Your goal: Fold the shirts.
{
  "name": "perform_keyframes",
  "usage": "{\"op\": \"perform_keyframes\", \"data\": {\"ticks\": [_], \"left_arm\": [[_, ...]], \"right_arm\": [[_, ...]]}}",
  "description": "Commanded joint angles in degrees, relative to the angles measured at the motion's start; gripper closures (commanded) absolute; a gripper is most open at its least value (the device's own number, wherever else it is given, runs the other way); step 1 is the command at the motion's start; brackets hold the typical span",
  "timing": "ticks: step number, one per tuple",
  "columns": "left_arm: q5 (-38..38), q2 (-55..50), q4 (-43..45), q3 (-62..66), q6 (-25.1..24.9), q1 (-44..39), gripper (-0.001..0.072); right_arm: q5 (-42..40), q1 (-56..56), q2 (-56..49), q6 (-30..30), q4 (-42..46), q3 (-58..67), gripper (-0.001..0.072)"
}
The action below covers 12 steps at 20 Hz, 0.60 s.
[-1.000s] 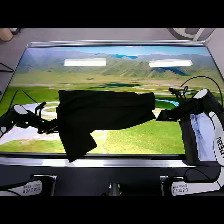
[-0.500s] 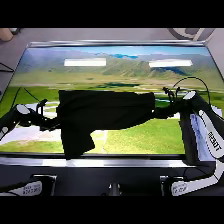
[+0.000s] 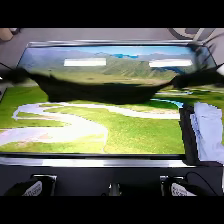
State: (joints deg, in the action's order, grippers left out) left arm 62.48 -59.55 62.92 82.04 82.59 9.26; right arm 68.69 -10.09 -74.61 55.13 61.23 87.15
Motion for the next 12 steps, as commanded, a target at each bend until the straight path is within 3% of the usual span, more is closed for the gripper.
{"op": "perform_keyframes", "data": {"ticks": [1, 3, 4, 6, 12], "left_arm": [[-2.82, 9.14, 7.67, 24.79, 6.23, 0.07, 0.0682], [-2.58, 13.09, 12.83, 33.75, 11.04, 0.07, 0.0682], [-2.86, 15.08, 12.70, 35.32, 11.08, 0.07, 0.0682], [-1.97, 18.60, 12.11, 35.17, 11.10, 0.07, 0.0682], [4.20, 19.80, 12.13, 35.19, 10.40, 0.07, 0.0682]], "right_arm": [[-5.62, -0.04, 18.78, 7.28, 17.03, 14.62, 0.0695], [-7.91, -0.04, 29.38, 5.38, 22.84, 17.35, 0.0695], [-8.33, -0.04, 33.81, 2.49, 23.87, 17.35, 0.0695], [-7.80, -0.04, 39.52, 2.75, 24.09, 17.35, 0.0695], [-3.58, -0.04, 41.31, 5.29, 24.09, 17.38, 0.0695]]}}
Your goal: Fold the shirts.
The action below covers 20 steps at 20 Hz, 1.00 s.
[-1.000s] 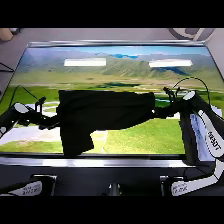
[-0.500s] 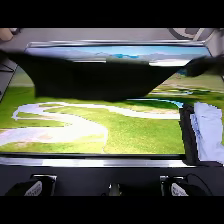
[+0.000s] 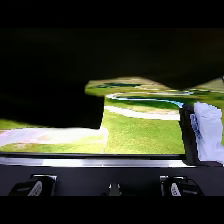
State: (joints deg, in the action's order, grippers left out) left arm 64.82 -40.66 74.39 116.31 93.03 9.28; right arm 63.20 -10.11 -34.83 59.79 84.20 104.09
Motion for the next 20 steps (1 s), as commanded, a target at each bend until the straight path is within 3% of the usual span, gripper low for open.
{"op": "perform_keyframes", "data": {"ticks": [1, 4, 7, 9, 11, 14, 16, 18, 20], "left_arm": [[1.84, 0.92, 0.68, 0.92, -0.22, 0.04, 0.0682], [2.45, 0.07, 0.74, 0.92, 0.02, 0.04, 0.0683], [8.85, -3.67, 0.87, 0.90, 0.02, 0.04, 0.0683], [15.43, -8.33, 0.74, -0.83, -0.02, 0.02, 0.0682], [16.09, -12.94, 0.66, -7.52, -2.03, -0.44, 0.0682], [12.83, -20.72, 0.68, -21.46, -4.50, -2.64, 0.0682], [6.08, -26.21, 0.70, -31.87, -4.79, -5.22, 0.0682], [-1.05, -32.48, 0.68, -37.81, -4.83, -7.17, 0.0681], [-6.75, -39.17, 0.66, -37.94, -8.70, -8.98, 0.0681]], "right_arm": [[2.91, -0.02, 1.16, 0.63, 1.11, 0.44, 0.0695], [6.38, -0.02, -0.46, 0.94, 1.14, 0.44, 0.0695], [13.38, -0.02, -5.05, 1.25, 1.38, 0.44, 0.0695], [17.81, -0.02, -10.95, 0.13, 1.03, 0.42, 0.0695], [23.69, -0.02, -20.13, -1.60, -0.22, 0.42, 0.0695], [28.72, 0.04, -36.13, -2.23, -1.42, -0.90, 0.0695], [28.94, 0.04, -45.92, -1.95, -1.75, -2.67, 0.0695], [27.23, 0.04, -54.62, -0.85, -3.63, -3.04, 0.0695], [18.88, 0.02, -60.13, 0.17, -8.92, -3.04, 0.0694]]}}
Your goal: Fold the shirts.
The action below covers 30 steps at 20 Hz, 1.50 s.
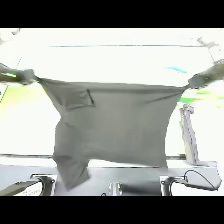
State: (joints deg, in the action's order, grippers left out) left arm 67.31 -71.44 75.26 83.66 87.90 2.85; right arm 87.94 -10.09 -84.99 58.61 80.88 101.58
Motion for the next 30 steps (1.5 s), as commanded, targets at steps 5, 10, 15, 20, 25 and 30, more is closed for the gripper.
{"op": "perform_keyframes", "data": {"ticks": [5, 10, 15, 20, 25, 30], "left_arm": [[-18.82, -20.72, -0.20, 4.79, -1.44, -3.23, 0.0681], [-15.50, -31.08, -0.26, 16.57, 3.02, -1.51, 0.0681], [-2.12, -28.55, 0.68, 16.68, -7.37, -1.16, 0.0682], [15.69, -25.59, 1.11, 10.25, -5.70, -1.11, 0.0681], [15.76, -25.59, 0.87, -0.35, -3.58, -1.99, 0.0682], [20.06, -24.92, 0.87, 3.19, -1.75, -1.09, 0.0202]], "right_arm": [[-28.87, 0.00, -14.60, 2.99, -11.06, -0.52, 0.0694], [-30.05, 0.00, -18.97, 3.32, -11.28, -0.52, 0.0694], [-20.44, -0.83, -18.43, -3.13, -10.93, 0.31, 0.0693], [0.15, 0.76, -17.03, -3.13, -5.18, -4.74, 0.0694], [-1.55, 1.79, -17.03, -1.40, -5.14, -14.03, 0.0694], [-1.60, 1.60, -15.06, -0.28, -4.55, -11.13, 0.0270]]}}
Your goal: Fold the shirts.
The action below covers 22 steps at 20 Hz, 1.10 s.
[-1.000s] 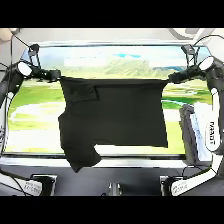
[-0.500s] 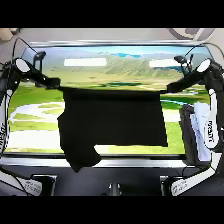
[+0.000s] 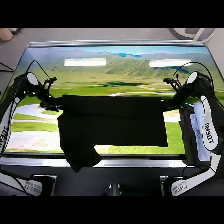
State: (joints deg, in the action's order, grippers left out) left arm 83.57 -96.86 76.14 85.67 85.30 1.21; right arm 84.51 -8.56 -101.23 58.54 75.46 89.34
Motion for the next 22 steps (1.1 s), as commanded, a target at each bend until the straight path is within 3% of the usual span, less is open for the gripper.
{"op": "perform_keyframes", "data": {"ticks": [1, 4, 5, 7, 9, 12, 15, 21, 22], "left_arm": [[4.42, 1.73, 0.00, 1.90, 0.85, 1.40, 0.0203], [5.57, 8.44, 0.00, -0.90, 0.83, 4.87, 0.0204], [4.15, 14.67, -0.09, -10.84, 1.29, 6.86, 0.0204], [-2.08, 22.40, -3.28, -27.36, 2.03, 7.15, 0.0203], [-7.41, 29.64, -8.52, -42.56, -0.52, 7.15, 0.0203], [-8.13, 37.77, -9.14, -54.80, -2.49, 7.15, 0.0205], [-9.22, 42.73, -9.66, -60.06, -2.67, 7.15, 0.0209], [-11.96, 42.66, -14.40, -62.51, -2.86, 6.95, 0.0211], [-12.07, 42.64, -14.45, -62.79, -2.84, 6.29, 0.0211]], "right_arm": [[4.35, 0.04, 2.14, -0.96, 2.99, 2.56, 0.0248], [9.66, -3.78, 6.01, -0.46, 3.65, 2.51, 0.0251], [10.58, -6.54, 9.11, -0.52, 3.28, -3.32, 0.0304], [5.11, -6.97, 14.69, -1.44, 2.05, -15.10, 0.0325], [0.87, -6.88, 19.32, -2.71, 0.09, -24.11, 0.0325], [0.66, -6.88, 22.08, -3.28, 1.62, -28.72, 0.0325], [0.70, -6.88, 22.18, -3.32, 2.12, -28.76, 0.0325], [0.76, -6.93, 22.18, -4.00, 3.04, -31.54, 0.0318], [0.52, -6.93, 22.18, -4.35, 3.21, -32.74, 0.0284]]}}
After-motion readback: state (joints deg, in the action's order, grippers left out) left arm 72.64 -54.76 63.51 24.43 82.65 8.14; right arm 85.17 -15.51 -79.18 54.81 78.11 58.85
